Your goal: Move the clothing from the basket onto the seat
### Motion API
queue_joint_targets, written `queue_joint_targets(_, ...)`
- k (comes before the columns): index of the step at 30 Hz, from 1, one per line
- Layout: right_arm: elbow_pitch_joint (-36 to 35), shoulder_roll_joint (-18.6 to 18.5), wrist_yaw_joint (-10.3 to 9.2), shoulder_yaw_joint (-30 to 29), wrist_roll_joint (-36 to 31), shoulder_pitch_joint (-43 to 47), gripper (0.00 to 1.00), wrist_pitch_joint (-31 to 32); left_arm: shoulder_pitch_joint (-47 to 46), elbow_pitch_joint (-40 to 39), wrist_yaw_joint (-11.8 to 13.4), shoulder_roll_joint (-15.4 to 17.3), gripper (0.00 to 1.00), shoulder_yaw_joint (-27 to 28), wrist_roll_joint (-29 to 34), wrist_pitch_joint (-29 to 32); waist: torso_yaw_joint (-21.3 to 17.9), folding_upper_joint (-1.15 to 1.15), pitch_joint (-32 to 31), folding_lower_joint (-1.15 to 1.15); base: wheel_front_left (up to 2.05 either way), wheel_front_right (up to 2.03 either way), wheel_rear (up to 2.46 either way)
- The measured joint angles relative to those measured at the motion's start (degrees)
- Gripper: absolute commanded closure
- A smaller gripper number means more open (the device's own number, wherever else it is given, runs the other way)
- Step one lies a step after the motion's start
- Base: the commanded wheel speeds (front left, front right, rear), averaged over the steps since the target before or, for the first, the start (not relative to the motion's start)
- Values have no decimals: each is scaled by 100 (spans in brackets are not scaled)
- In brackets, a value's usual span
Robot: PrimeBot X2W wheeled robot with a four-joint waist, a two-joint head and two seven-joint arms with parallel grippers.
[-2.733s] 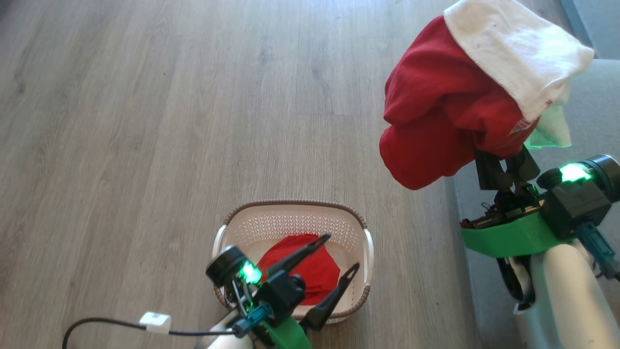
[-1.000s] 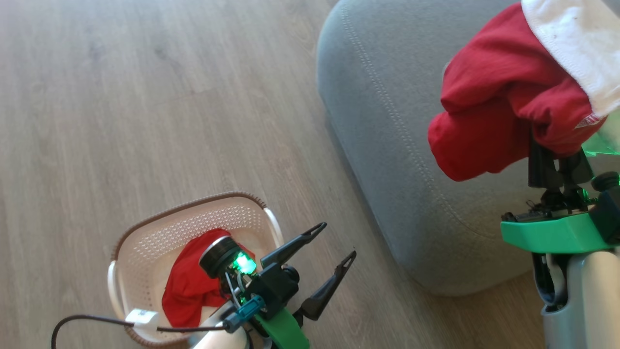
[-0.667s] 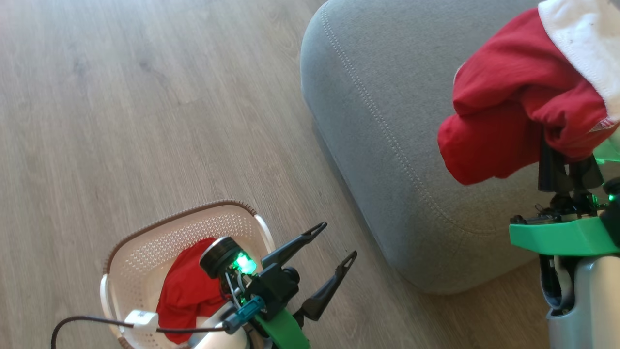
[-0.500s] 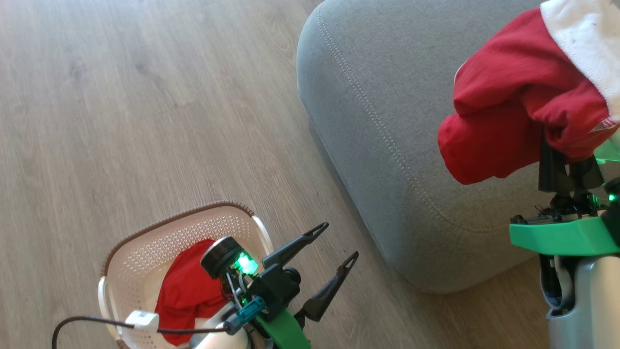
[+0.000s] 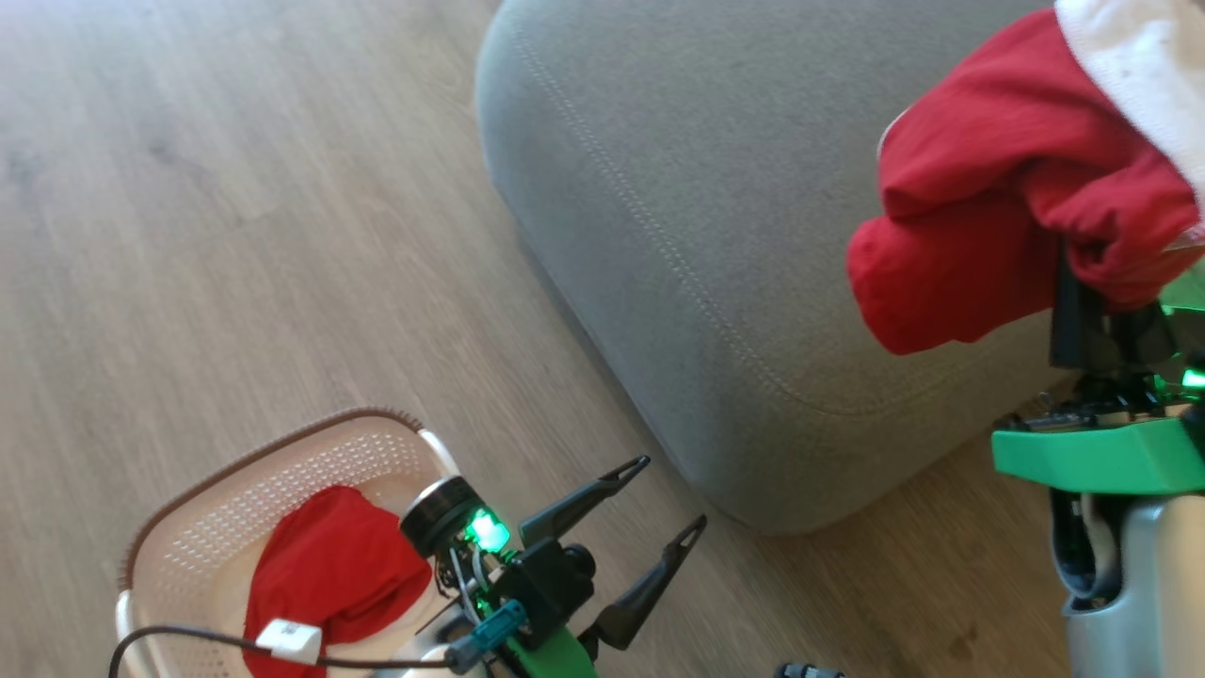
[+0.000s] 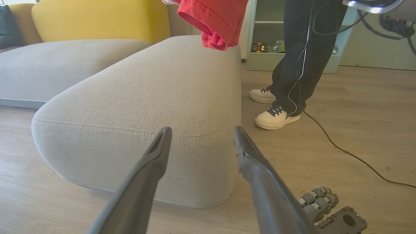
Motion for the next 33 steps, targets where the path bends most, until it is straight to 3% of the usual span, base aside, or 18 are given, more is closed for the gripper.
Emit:
queue_joint_targets(6, -119, 15, 0, -229, 41, 4, 100, 0, -195, 3, 0, 1, 0, -188, -10, 0, -187, 0, 147, 0, 0, 0, 0)
queue_joint_targets(20, -188, 45, -1, -648, 64, -34, 100, 0, -263, 20, 0, 20, 0, -233, -26, 0, -202, 0, 274, 0, 0, 0, 0)
queue_joint_targets(33, 203, 62, 0, -1189, -201, -1736, 100, 0, -491, -367, 0, 884, 0, -26, 93, 0, -172, 0, 1415, 1, 0, 0, 0)
